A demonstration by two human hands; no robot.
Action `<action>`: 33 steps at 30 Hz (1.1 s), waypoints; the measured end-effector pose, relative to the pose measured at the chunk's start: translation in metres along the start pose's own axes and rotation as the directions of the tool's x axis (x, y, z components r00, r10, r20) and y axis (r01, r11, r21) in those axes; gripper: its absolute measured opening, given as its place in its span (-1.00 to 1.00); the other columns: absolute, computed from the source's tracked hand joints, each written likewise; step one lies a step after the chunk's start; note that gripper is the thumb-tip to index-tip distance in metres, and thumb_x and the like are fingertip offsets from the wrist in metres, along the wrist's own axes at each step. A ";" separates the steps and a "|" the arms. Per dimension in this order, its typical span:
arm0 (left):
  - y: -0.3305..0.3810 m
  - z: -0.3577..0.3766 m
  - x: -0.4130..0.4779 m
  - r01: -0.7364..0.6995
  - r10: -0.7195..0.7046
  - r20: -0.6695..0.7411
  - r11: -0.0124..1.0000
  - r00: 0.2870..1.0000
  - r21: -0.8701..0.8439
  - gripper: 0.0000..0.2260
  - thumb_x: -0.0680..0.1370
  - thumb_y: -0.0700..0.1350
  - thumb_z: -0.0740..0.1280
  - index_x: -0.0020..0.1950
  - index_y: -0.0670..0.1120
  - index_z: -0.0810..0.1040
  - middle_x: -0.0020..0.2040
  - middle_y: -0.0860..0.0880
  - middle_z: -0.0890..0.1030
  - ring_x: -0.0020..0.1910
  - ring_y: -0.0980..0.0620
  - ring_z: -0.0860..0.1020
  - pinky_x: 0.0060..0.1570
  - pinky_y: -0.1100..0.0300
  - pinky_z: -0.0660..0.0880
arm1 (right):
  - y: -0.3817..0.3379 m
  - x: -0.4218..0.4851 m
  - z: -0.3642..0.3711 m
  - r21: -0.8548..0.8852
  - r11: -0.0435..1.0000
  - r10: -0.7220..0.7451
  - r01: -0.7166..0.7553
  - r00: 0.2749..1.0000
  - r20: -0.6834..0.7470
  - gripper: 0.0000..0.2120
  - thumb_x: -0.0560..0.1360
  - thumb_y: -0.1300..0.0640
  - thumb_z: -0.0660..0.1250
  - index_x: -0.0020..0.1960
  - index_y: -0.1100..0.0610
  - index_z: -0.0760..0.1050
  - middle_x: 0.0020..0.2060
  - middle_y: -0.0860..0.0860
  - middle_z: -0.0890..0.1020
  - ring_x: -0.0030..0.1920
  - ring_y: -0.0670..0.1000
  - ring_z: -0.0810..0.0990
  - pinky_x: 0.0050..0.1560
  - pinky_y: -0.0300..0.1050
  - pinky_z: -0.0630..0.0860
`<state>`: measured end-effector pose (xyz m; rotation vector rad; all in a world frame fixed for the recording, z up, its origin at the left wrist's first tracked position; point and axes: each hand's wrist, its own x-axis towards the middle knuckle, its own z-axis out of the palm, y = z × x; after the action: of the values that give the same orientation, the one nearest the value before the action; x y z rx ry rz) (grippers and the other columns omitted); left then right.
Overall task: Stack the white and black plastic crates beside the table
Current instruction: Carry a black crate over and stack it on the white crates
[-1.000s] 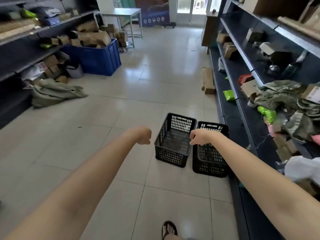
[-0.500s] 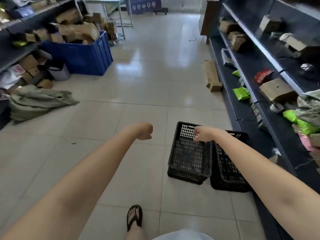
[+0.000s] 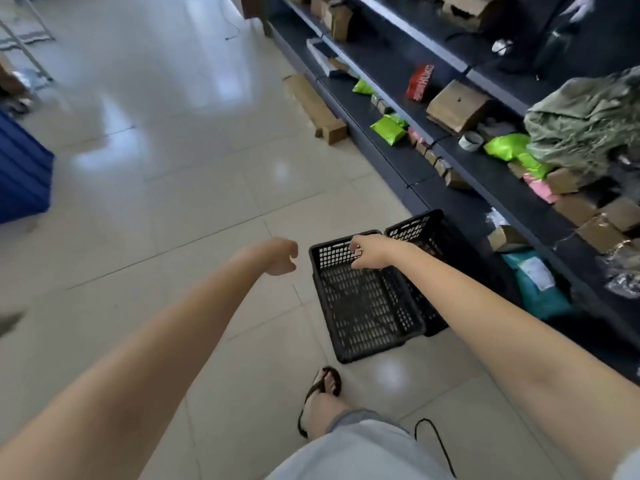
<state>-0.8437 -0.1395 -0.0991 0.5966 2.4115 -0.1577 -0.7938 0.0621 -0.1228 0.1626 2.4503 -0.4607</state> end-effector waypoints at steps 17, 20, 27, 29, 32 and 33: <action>0.039 -0.130 0.270 -0.514 0.446 0.257 0.733 0.858 0.446 -0.61 0.56 0.01 0.26 0.38 0.00 0.40 0.33 -0.10 0.49 0.34 -0.12 0.44 0.34 0.01 0.38 | 0.086 0.064 -0.021 0.574 0.638 0.621 -0.513 0.784 0.010 -0.49 0.47 0.02 0.37 0.37 0.06 0.34 0.31 0.11 0.44 0.25 0.15 0.46 0.19 0.00 0.45; 0.053 -0.139 0.300 -0.641 0.538 0.350 0.613 0.766 0.462 -0.62 0.55 0.02 0.25 0.37 0.00 0.41 0.31 -0.09 0.51 0.32 -0.12 0.44 0.31 -0.01 0.40 | 0.079 0.068 -0.007 0.674 0.452 0.719 -0.584 0.686 0.111 -0.49 0.47 0.05 0.38 0.37 0.08 0.35 0.29 0.12 0.46 0.19 0.15 0.50 0.09 -0.06 0.46; 0.065 -0.128 0.366 -0.751 0.559 0.501 0.491 0.661 0.442 -0.63 0.57 -0.04 0.22 0.38 -0.02 0.39 0.33 -0.08 0.48 0.30 -0.11 0.46 0.28 0.02 0.41 | 0.058 0.087 0.049 0.766 0.115 0.784 -0.632 0.531 0.321 -0.47 0.45 0.09 0.38 0.38 0.11 0.34 0.31 0.12 0.45 0.26 0.13 0.48 0.21 -0.03 0.43; 0.068 -0.112 0.386 -0.758 0.553 0.518 0.487 0.652 0.434 -0.63 0.58 -0.05 0.22 0.38 -0.03 0.39 0.33 -0.08 0.49 0.29 -0.10 0.47 0.27 0.02 0.42 | 0.060 0.095 0.069 0.766 0.064 0.784 -0.640 0.506 0.358 -0.48 0.45 0.09 0.38 0.37 0.11 0.35 0.30 0.12 0.47 0.26 0.13 0.48 0.21 -0.02 0.43; 0.071 -0.078 0.420 -0.768 0.550 0.537 0.458 0.640 0.448 -0.64 0.59 -0.05 0.21 0.38 -0.05 0.39 0.31 -0.07 0.49 0.29 -0.09 0.46 0.26 0.01 0.43 | 0.069 0.111 0.107 0.764 0.001 0.788 -0.645 0.471 0.396 -0.50 0.45 0.11 0.38 0.36 0.13 0.36 0.27 0.15 0.47 0.24 0.15 0.49 0.21 0.00 0.45; 0.072 -0.065 0.432 -0.767 0.544 0.541 0.451 0.641 0.456 -0.64 0.59 -0.05 0.21 0.39 -0.04 0.38 0.31 -0.07 0.49 0.30 -0.09 0.46 0.27 0.00 0.42 | 0.074 0.117 0.121 0.765 -0.018 0.787 -0.644 0.462 0.408 -0.50 0.45 0.11 0.38 0.35 0.13 0.36 0.27 0.15 0.47 0.23 0.15 0.49 0.21 0.00 0.45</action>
<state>-1.1467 0.1049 -0.3111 1.6797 1.5637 -0.7222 -0.8016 0.0871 -0.3048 1.9163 1.5352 -1.1560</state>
